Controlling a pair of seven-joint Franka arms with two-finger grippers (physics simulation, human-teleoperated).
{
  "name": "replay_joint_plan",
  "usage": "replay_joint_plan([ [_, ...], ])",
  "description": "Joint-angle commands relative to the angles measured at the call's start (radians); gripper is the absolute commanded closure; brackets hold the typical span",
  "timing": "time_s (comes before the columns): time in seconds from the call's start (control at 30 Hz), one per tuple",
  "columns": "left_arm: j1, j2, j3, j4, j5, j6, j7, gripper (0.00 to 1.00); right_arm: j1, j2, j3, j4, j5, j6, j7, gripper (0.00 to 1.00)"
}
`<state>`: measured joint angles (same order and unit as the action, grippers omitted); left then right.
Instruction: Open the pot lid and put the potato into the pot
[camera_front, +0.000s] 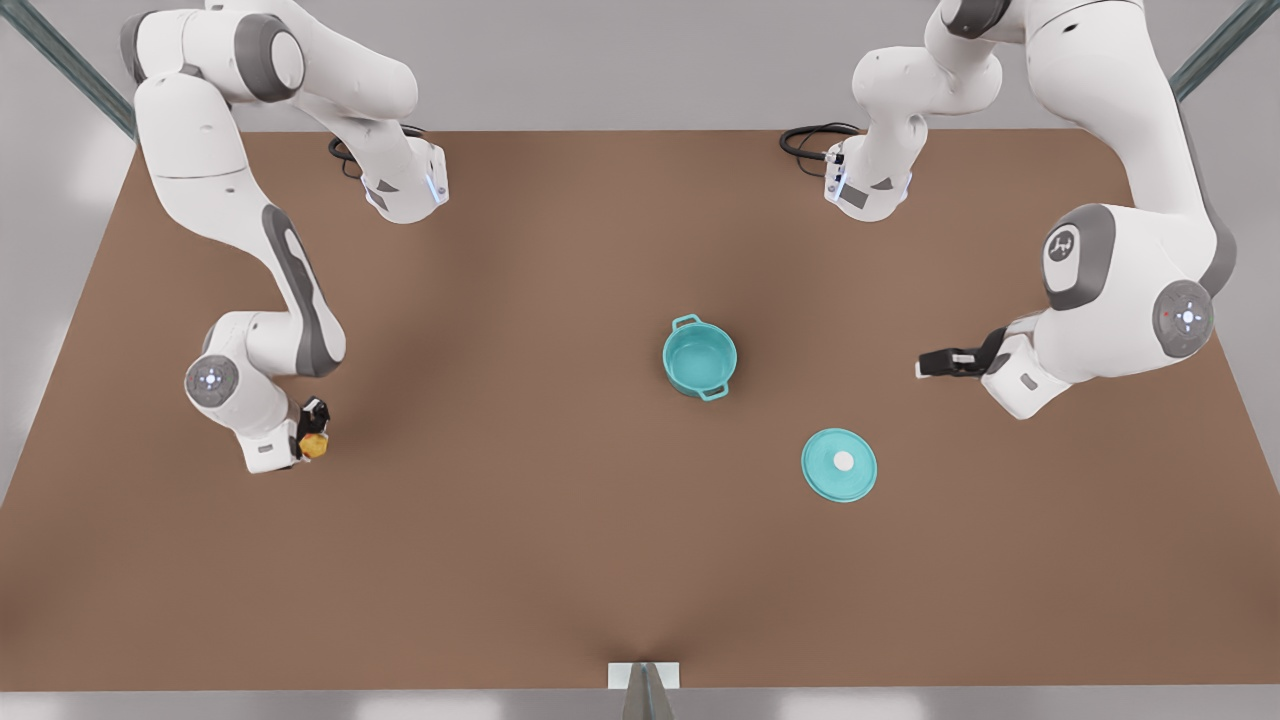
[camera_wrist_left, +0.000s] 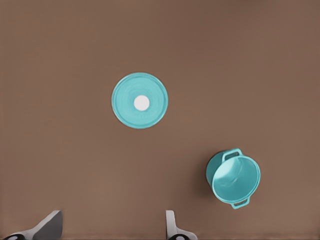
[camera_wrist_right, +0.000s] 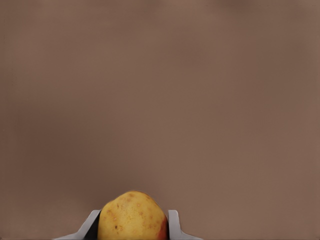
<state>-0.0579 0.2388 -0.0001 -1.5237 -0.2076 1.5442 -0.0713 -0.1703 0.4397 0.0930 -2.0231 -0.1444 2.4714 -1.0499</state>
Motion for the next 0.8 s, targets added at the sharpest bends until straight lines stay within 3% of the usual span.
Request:
replay_joint_plan([
  [0.0,0.000,-0.001,0.000,0.001,0.001,-0.019,0.045,0.00,0.000,-0.025,0.027,0.004,0.022,-0.117,0.011,0.53],
  [0.1,0.000,0.000,0.000,0.005,0.002,-0.018,0.045,0.00,0.000,-0.052,0.102,0.021,0.078,-0.198,0.042,0.53],
  [0.33,0.000,-0.001,0.000,0.002,0.005,-0.016,0.042,0.00,0.009,-0.064,0.396,0.089,0.128,-0.339,0.370,0.52],
  [0.43,-0.002,0.002,-0.001,0.005,0.004,-0.009,0.039,0.00,0.100,-0.064,0.422,0.135,0.128,-0.399,0.504,0.52],
  [0.5,-0.006,0.002,-0.001,0.005,0.013,0.020,0.039,0.00,0.101,-0.064,0.517,0.156,0.128,-0.405,0.605,0.52],
  [0.77,-0.008,0.002,-0.003,0.008,0.036,0.030,0.039,0.00,0.428,0.109,0.533,0.415,0.123,-0.393,1.018,0.52],
])
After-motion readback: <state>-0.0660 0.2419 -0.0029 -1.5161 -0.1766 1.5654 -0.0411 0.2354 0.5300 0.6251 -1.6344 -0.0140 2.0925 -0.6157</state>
